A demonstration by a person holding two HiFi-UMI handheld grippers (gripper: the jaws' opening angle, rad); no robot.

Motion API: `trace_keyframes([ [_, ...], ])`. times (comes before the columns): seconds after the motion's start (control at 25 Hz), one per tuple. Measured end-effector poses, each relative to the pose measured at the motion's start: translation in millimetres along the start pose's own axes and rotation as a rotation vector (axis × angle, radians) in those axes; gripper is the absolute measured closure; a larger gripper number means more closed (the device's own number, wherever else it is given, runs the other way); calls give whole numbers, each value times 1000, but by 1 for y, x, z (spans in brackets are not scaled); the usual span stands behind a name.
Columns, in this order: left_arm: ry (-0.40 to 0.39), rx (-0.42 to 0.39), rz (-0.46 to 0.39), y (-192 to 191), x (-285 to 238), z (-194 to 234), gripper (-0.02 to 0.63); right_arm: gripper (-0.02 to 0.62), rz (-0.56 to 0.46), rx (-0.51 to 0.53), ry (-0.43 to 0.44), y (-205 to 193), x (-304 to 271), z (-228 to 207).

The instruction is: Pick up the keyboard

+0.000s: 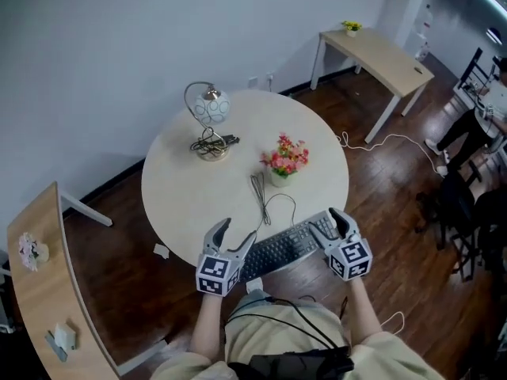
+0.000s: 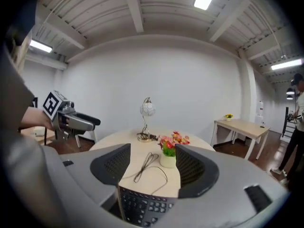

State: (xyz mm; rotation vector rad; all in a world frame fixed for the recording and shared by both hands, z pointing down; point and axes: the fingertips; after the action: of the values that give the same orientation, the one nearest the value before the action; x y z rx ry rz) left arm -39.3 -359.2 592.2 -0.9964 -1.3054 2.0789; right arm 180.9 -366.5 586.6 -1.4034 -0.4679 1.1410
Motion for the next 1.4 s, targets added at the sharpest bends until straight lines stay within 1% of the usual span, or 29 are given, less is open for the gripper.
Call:
trace_keyframes([
  [0.08,-58,-21,102,-25,-16,8,308,283,76,4,-2,-33,-5,-9],
  [0.12,-90,-39,157,-37,-25,7,308,267,112,-9,-8,-51,-2,-14],
  [0.24,-193,-99,319,-79,-54,-6,290,267,219,-61,-12,-112,12,-27],
  [0.32,-272,-124,426,-105,-70,-22,288,267,278,-125,-7,-152,19,-33],
  [0.36,-308,-139,481,-119,-78,-28,286,265,296,-175,-9,-170,21,-36],
  [0.4,-342,-157,539,-136,-87,-33,263,257,307,-233,-12,-187,21,-38],
  [0.44,-374,-173,603,-153,-94,-36,220,248,313,-292,-16,-202,19,-40],
  [0.52,-424,-188,738,-189,-103,-43,126,222,328,-398,-13,-228,13,-41],
  [0.56,-439,-188,794,-206,-105,-45,66,208,339,-449,-8,-240,11,-39],
  [0.6,-447,-185,839,-219,-108,-48,5,180,348,-503,-6,-252,8,-38],
  [0.64,-447,-182,874,-228,-111,-50,2,162,351,-560,-9,-262,5,-39],
  [0.72,-435,-194,944,-244,-117,-50,0,158,343,-682,-27,-278,-3,-44],
  [0.76,-424,-213,975,-252,-119,-47,0,158,335,-744,-37,-285,-8,-45],
  [0.84,-409,-267,1017,-265,-122,-43,0,158,331,-849,-45,-297,-17,-41],
  [0.92,-407,-307,1035,-280,-125,-42,2,158,336,-921,-37,-306,-26,-34],
  [1.04,-406,-319,1012,-295,-127,-42,3,170,329,-1012,-13,-310,-39,-24],
  [1.08,-404,-320,998,-296,-128,-42,4,206,330,-1035,-9,-310,-42,-21],
  [1.12,-403,-320,984,-295,-128,-42,5,206,337,-1046,-10,-310,-45,-19],
  [1.16,-404,-321,975,-293,-127,-41,8,252,349,-1045,-16,-310,-47,-18],
  [1.2,-407,-321,973,-290,-127,-42,27,252,362,-1039,-23,-310,-48,-17],
  [1.28,-415,-313,989,-286,-124,-45,134,267,378,-1030,-39,-310,-45,-17],
  [1.36,-414,-300,1013,-283,-121,-47,173,282,373,-1035,-54,-308,-40,-17],
  [1.4,-422,-291,1022,-284,-120,-48,174,286,363,-1041,-61,-307,-38,-18],
])
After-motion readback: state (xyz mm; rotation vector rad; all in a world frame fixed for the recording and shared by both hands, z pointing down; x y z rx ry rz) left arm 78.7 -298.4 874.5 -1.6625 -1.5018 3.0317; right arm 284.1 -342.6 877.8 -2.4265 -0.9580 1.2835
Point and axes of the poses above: the fingertips, and each gripper's own axes: x backward along the fingers, z to its left, y out of its top, and after that the axes turned 11 degrees about x, right-handed
